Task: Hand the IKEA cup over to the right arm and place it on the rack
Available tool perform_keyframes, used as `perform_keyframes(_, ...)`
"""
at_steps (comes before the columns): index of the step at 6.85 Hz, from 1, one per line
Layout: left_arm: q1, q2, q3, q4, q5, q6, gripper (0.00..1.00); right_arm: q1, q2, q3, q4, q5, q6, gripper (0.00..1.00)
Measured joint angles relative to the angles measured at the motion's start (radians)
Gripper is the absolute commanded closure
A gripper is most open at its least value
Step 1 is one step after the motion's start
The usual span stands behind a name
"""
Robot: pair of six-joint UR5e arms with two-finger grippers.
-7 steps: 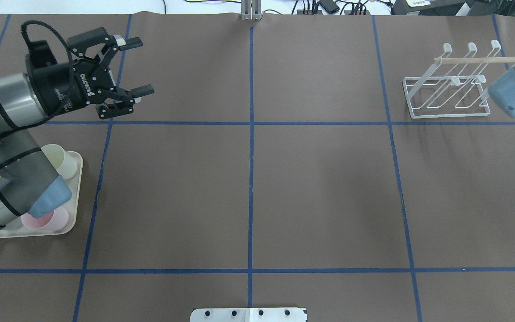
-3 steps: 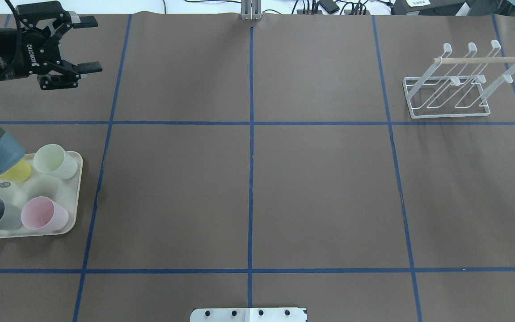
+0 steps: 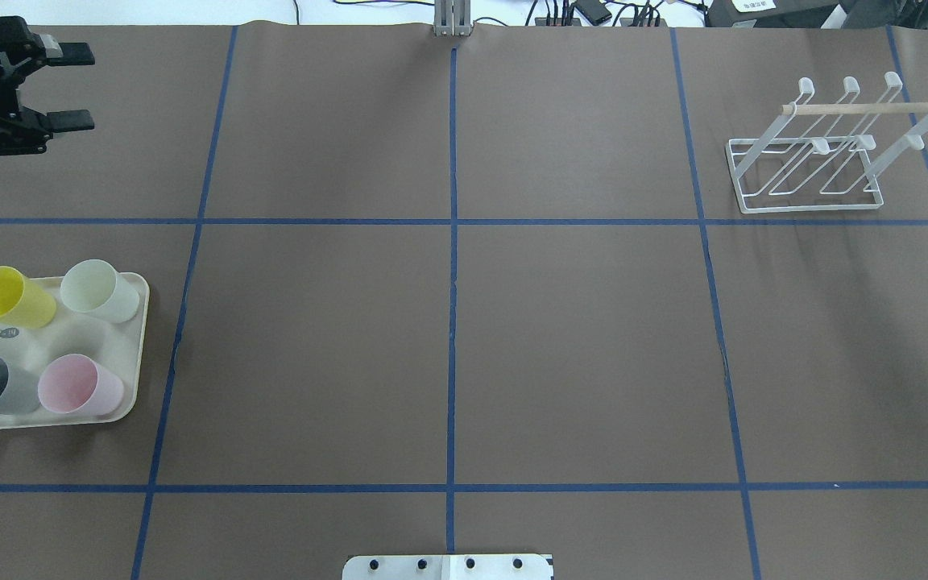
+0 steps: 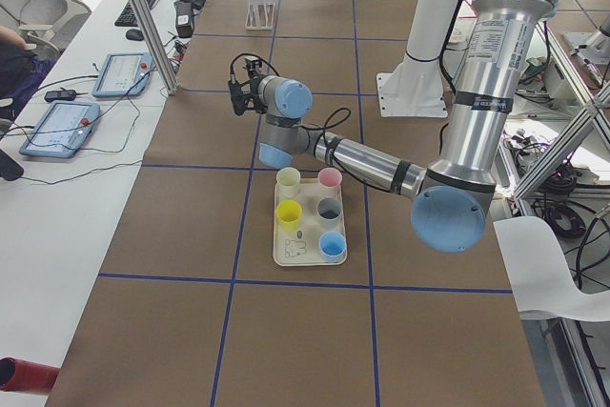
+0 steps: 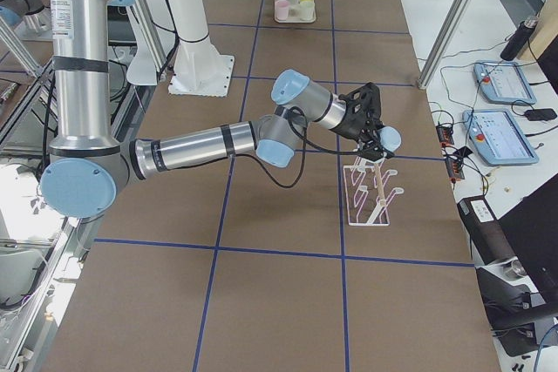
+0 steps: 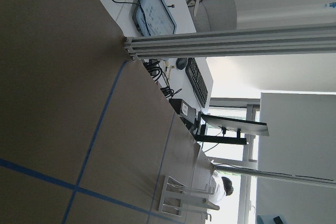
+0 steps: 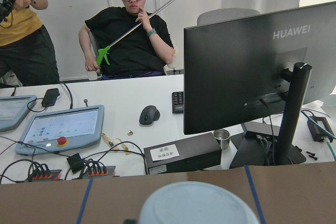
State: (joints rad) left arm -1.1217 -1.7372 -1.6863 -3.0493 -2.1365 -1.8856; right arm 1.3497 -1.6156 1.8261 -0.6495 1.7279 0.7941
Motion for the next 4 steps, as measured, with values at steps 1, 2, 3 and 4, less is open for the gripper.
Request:
perform_keyframes(1, -0.027, 0.02, -0.002, 0.049, -0.013, 0.119, 0.0, 0.0, -0.037, -0.001, 0.001, -0.037, -0.101, 1.0)
perform_keyframes(2, -0.057, 0.033, -0.002, 0.116, -0.031, 0.245, 0.0, 0.0, -0.07, -0.001, 0.004, -0.059, -0.182, 1.0)
perform_keyframes(3, -0.095, 0.043, -0.003, 0.196, -0.056, 0.377, 0.0, 0.0, -0.095, -0.001, 0.007, -0.068, -0.235, 1.0)
perform_keyframes(4, -0.131, 0.063, -0.002, 0.262, -0.074, 0.511, 0.0, 0.0, -0.112, -0.003, 0.018, -0.076, -0.259, 1.0)
